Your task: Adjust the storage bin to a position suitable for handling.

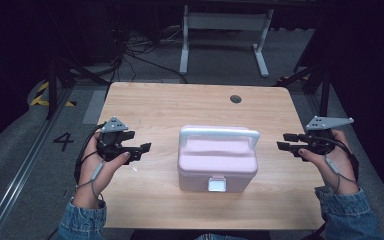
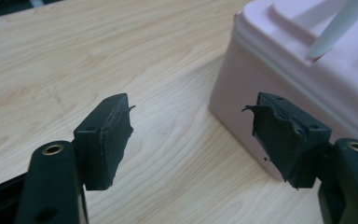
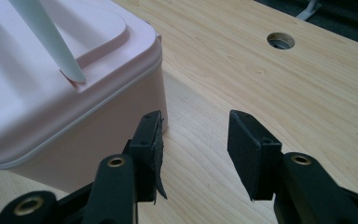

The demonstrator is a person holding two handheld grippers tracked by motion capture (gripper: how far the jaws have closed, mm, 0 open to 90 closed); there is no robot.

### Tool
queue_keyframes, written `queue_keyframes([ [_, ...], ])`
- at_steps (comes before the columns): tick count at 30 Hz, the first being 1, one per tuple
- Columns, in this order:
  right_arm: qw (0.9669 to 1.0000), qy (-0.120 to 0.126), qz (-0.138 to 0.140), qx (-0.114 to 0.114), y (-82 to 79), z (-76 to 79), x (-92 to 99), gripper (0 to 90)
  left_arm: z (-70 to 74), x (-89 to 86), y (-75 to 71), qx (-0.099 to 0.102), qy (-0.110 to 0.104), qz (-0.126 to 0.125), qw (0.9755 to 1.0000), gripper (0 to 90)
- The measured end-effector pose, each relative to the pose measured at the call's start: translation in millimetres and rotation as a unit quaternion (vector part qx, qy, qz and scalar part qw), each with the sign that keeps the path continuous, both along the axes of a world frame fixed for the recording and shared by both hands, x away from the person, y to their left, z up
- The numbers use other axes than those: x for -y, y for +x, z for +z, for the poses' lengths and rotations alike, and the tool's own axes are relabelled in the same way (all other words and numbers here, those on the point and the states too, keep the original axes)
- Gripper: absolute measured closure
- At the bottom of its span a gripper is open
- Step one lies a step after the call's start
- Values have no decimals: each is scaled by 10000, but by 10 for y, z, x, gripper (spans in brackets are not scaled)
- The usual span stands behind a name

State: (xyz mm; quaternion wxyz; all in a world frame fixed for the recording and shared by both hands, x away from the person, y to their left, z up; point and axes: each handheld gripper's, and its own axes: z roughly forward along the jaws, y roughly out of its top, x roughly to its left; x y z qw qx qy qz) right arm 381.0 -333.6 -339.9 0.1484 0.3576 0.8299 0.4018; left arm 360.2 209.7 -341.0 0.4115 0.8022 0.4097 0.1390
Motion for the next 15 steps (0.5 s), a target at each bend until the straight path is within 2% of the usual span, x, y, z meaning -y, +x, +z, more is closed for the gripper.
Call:
queue_keyframes([
  [2, 10000, -2, -8, 6, -8, -7, 6, 556, 24, 39, 0, 110, -14, -64, 9999, 265],
  [3, 10000, -2, -8, 6, -8, -7, 6, 556, 33, 56, -6, 104, -32, -73, 9999, 265],
  [5, 10000, 13, -16, 29, -26, -2, 18, 553, 67, 114, -4, 234, -129, -245, 9993, 248],
  [8, 10000, 7, -23, 54, -40, -3, 28, 549, 93, 156, -6, 273, -251, -306, 9988, 244],
  [10, 10000, -15, -45, 71, -59, -12, 45, 545, 133, 226, 1, 359, -408, -400, 9977, 243],
  [15, 9999, -7, -90, 89, -94, -17, 65, 540, 177, 337, -3, 443, -488, -590, 9961, 243],
])
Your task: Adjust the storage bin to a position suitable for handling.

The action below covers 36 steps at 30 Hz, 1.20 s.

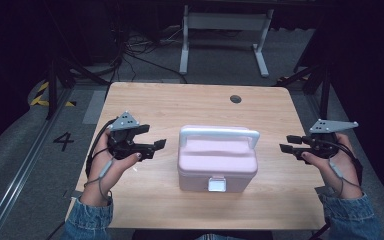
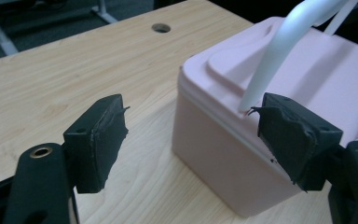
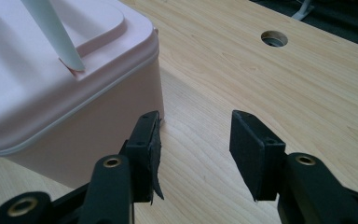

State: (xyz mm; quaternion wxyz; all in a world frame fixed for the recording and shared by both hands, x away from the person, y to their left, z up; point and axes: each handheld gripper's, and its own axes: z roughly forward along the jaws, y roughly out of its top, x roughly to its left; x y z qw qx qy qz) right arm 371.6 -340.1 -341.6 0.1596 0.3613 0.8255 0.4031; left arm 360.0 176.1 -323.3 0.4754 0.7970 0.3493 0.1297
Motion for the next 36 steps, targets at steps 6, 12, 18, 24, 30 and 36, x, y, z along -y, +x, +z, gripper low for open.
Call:
queue_keyframes([
  [6, 10000, -5, -75, 32, -56, -23, 39, 516, 17, 177, 30, 131, -150, -277, 9994, 318],
  [12, 9997, 120, -192, 62, -88, -62, 73, 500, -38, 351, 97, 186, -385, -421, 9982, 330],
  [18, 9993, 120, -330, 115, -126, -90, 93, 525, -123, 493, 171, 366, -407, -700, 9960, 366],
  [24, 9995, 211, -213, 119, -162, -119, 106, 576, -193, 596, 221, 207, -378, -687, 9967, 425],
  [30, 9990, 309, 94, 313, -164, -147, 30, 542, -215, 661, 232, 26, -231, -535, 9983, 517],
  [36, 9992, 217, 19, 329, -165, -146, 27, 546, -192, 688, 221, 243, -183, -596, 9978, 643],
])
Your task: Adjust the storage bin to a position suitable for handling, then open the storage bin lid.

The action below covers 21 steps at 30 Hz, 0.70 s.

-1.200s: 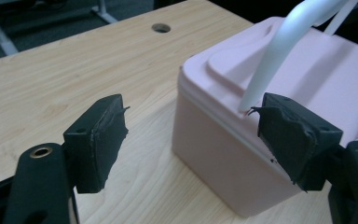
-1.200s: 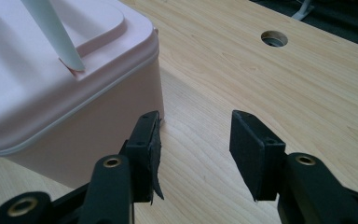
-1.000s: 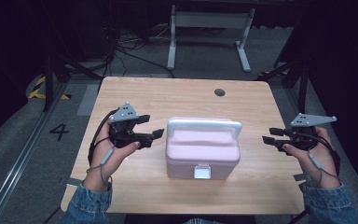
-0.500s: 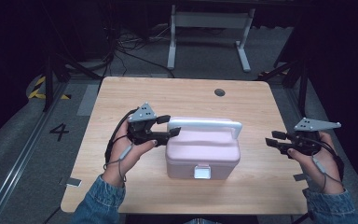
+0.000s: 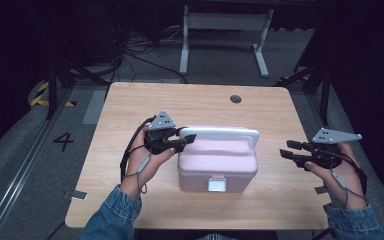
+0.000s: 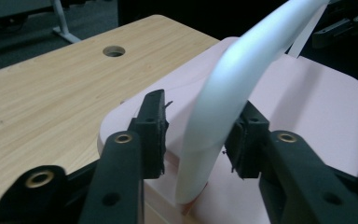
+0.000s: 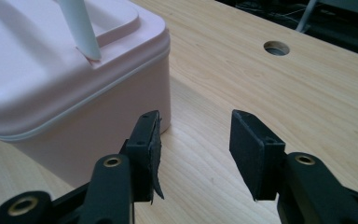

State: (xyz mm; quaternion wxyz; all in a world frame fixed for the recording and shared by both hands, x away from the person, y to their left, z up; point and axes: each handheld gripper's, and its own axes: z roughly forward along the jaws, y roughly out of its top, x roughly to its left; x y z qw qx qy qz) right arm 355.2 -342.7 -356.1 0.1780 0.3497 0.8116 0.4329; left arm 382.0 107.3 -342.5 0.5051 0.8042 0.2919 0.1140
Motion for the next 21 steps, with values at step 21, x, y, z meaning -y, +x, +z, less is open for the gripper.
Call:
queue_keyframes([
  [21, 9998, 200, 23, 13, -30, 68, -10, 621, 120, 8, 64, -48, -83, 18, 10000, 723],
])
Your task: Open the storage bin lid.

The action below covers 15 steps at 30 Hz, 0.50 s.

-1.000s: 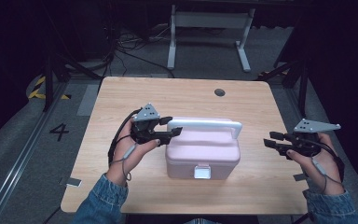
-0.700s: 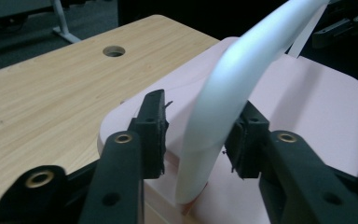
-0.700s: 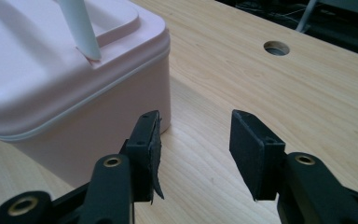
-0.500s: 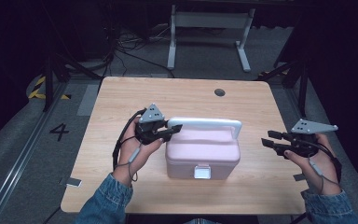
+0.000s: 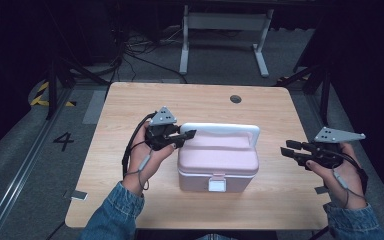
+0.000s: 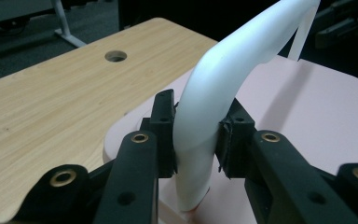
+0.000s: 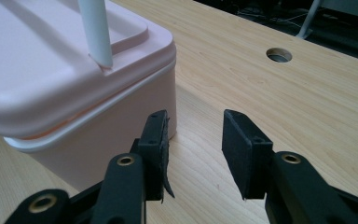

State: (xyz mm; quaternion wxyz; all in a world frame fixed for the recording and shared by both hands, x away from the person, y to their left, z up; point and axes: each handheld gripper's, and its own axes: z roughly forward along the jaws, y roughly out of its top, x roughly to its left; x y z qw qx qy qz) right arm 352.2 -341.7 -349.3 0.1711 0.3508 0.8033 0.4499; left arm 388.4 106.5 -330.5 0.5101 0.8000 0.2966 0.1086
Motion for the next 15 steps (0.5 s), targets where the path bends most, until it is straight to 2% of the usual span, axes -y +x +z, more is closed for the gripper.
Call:
queue_keyframes([
  [7, 10000, 76, 28, 21, -9, 23, 18, 628, 72, 5, 49, -27, -70, 39, 10000, 723],
  [15, 9999, 99, 56, 77, -26, 54, 13, 630, 145, 11, 180, -60, -159, 118, 9998, 726],
])
